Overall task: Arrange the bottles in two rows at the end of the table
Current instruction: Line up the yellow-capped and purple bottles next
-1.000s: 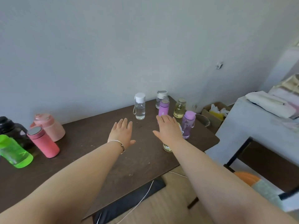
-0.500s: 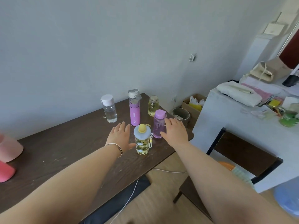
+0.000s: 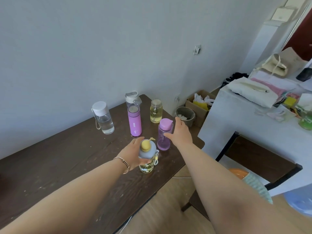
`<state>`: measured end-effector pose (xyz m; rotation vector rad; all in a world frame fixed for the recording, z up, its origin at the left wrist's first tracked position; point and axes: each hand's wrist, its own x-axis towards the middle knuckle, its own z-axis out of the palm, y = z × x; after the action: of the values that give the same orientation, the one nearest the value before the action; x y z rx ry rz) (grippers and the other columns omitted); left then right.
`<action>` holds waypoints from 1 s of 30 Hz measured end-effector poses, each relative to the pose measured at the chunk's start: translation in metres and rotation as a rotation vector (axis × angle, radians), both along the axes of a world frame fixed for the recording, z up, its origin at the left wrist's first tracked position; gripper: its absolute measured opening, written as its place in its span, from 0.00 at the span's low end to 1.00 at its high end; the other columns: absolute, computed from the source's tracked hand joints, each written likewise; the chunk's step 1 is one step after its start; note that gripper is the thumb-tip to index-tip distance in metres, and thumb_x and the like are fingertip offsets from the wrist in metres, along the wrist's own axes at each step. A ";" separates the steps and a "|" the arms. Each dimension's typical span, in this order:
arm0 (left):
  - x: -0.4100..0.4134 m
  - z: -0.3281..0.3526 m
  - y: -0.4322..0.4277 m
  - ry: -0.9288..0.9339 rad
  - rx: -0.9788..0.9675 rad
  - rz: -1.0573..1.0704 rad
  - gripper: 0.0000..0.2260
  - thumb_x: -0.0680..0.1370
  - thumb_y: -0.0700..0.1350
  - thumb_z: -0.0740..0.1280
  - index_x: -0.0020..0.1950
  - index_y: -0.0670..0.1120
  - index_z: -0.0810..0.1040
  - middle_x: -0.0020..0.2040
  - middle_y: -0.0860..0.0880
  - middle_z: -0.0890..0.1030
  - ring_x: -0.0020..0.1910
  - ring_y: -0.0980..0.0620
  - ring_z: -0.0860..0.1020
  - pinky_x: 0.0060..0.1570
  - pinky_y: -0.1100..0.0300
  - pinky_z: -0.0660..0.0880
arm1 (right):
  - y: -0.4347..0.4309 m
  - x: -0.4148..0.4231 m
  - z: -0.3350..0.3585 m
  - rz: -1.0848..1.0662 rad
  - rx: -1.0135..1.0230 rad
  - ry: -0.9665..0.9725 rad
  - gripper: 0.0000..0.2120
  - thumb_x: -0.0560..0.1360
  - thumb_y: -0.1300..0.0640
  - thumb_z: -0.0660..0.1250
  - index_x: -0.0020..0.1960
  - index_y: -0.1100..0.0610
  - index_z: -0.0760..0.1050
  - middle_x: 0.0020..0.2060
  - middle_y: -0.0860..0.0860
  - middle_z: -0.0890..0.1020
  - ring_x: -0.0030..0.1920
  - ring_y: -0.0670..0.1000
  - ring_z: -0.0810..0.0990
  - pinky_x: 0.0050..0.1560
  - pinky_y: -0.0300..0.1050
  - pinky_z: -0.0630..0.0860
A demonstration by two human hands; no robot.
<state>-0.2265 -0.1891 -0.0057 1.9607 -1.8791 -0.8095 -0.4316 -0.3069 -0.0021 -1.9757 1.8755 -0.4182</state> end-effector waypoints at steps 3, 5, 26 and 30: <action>0.003 -0.010 -0.004 0.089 -0.004 0.025 0.47 0.63 0.57 0.79 0.75 0.53 0.58 0.71 0.55 0.65 0.65 0.51 0.71 0.59 0.62 0.65 | -0.011 0.009 -0.010 -0.018 0.041 -0.084 0.47 0.68 0.45 0.78 0.77 0.52 0.55 0.73 0.55 0.68 0.71 0.58 0.70 0.65 0.55 0.72; 0.006 -0.015 -0.004 0.126 -0.012 0.016 0.47 0.62 0.56 0.79 0.74 0.54 0.59 0.70 0.56 0.66 0.64 0.52 0.71 0.59 0.63 0.64 | -0.014 0.014 -0.016 -0.024 0.053 -0.127 0.45 0.67 0.47 0.79 0.76 0.51 0.57 0.70 0.54 0.70 0.68 0.57 0.73 0.64 0.55 0.73; 0.015 -0.032 0.001 0.211 -0.123 0.023 0.43 0.61 0.51 0.81 0.71 0.56 0.64 0.65 0.56 0.73 0.61 0.53 0.73 0.61 0.52 0.74 | -0.004 0.026 -0.026 -0.052 -0.025 -0.349 0.36 0.69 0.52 0.79 0.71 0.52 0.63 0.65 0.53 0.74 0.65 0.54 0.74 0.64 0.53 0.75; 0.015 -0.030 0.009 0.197 -0.124 0.060 0.42 0.62 0.51 0.81 0.71 0.55 0.64 0.64 0.54 0.74 0.60 0.52 0.74 0.60 0.51 0.74 | 0.002 0.025 -0.018 -0.029 -0.050 -0.353 0.37 0.68 0.51 0.79 0.70 0.52 0.64 0.65 0.52 0.74 0.65 0.54 0.75 0.64 0.53 0.75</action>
<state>-0.2112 -0.1803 -0.0361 1.7841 -1.7072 -0.8161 -0.4064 -0.3049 -0.0198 -1.7672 1.6845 -0.7734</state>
